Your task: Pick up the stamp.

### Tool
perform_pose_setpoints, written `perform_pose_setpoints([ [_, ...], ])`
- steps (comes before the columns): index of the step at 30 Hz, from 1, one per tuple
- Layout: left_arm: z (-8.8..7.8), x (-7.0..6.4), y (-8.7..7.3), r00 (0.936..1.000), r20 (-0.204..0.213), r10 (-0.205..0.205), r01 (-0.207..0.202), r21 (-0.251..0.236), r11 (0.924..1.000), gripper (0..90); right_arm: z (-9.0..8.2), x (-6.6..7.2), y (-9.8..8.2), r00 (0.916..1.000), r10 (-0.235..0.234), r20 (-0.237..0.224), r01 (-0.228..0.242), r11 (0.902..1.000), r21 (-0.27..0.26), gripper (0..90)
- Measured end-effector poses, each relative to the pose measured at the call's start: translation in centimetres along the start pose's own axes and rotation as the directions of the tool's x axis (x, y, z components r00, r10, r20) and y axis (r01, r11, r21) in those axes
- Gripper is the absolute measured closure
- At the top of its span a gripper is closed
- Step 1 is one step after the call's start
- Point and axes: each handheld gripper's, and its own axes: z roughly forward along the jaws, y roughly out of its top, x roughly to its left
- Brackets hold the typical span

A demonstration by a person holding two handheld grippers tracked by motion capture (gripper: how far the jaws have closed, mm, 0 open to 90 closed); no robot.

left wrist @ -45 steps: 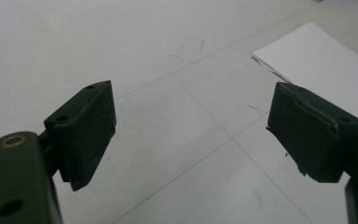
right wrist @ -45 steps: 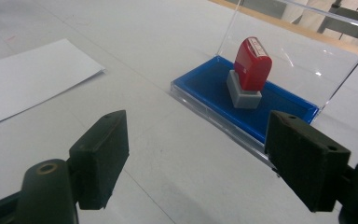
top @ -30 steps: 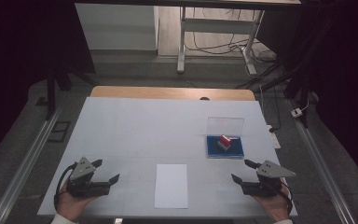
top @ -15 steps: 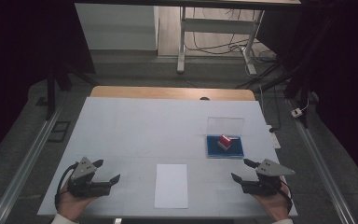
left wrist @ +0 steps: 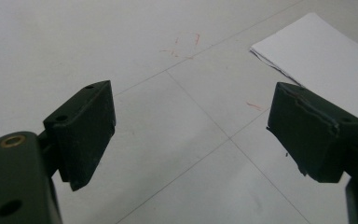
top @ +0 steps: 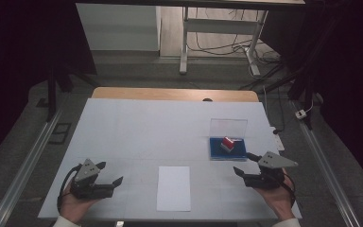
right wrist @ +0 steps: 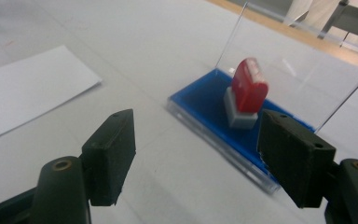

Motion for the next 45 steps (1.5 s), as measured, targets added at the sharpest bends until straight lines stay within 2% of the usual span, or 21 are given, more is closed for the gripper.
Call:
perform_pose_setpoints([
  [7,0.0,0.0,0.0,1.0000,0.001,0.001,-0.001,-0.001,1.0000,15.6,0.7,-0.7,1.6,1.0000,-0.003,0.003,0.003,1.0000,-0.006,27.7],
  [10,0.1,0.0,0.0,1.0000,0.002,0.007,-0.007,-0.001,1.0000,16.3,1.1,-1.1,2.0,0.9998,0.018,-0.004,-0.018,0.9998,-0.006,27.7],
  [23,0.5,-0.3,0.0,0.9998,0.011,0.015,-0.015,0.013,0.9998,16.3,3.4,-2.3,2.8,1.0000,0.008,-0.002,-0.008,0.9979,0.064,27.6],
  [25,0.5,-0.2,0.0,0.9998,0.012,0.015,-0.015,0.015,0.9998,16.2,4.1,-2.5,2.9,1.0000,0.001,0.007,-0.002,0.9957,0.093,27.6],
  [29,0.5,-0.3,0.0,0.9998,0.014,0.016,-0.016,0.016,0.9997,15.8,4.6,-2.7,3.1,0.9998,-0.006,0.019,0.003,0.9938,0.111,27.6],
  [34,0.6,-0.2,0.0,0.9998,0.014,0.013,-0.013,0.019,0.9997,15.2,5.5,-2.9,3.7,0.9984,-0.043,0.036,0.038,0.9897,0.138,27.8],
  [40,0.7,-0.2,0.0,0.9998,0.015,0.015,-0.015,0.023,0.9996,15.2,6.6,-3.5,4.1,0.9982,-0.037,0.047,0.029,0.9871,0.157,28.3],
  [45,0.6,-0.2,0.0,0.9999,0.013,0.010,-0.011,0.025,0.9996,15.2,7.6,-4.0,4.4,0.9989,-0.025,0.040,0.018,0.9854,0.170,29.2],
])
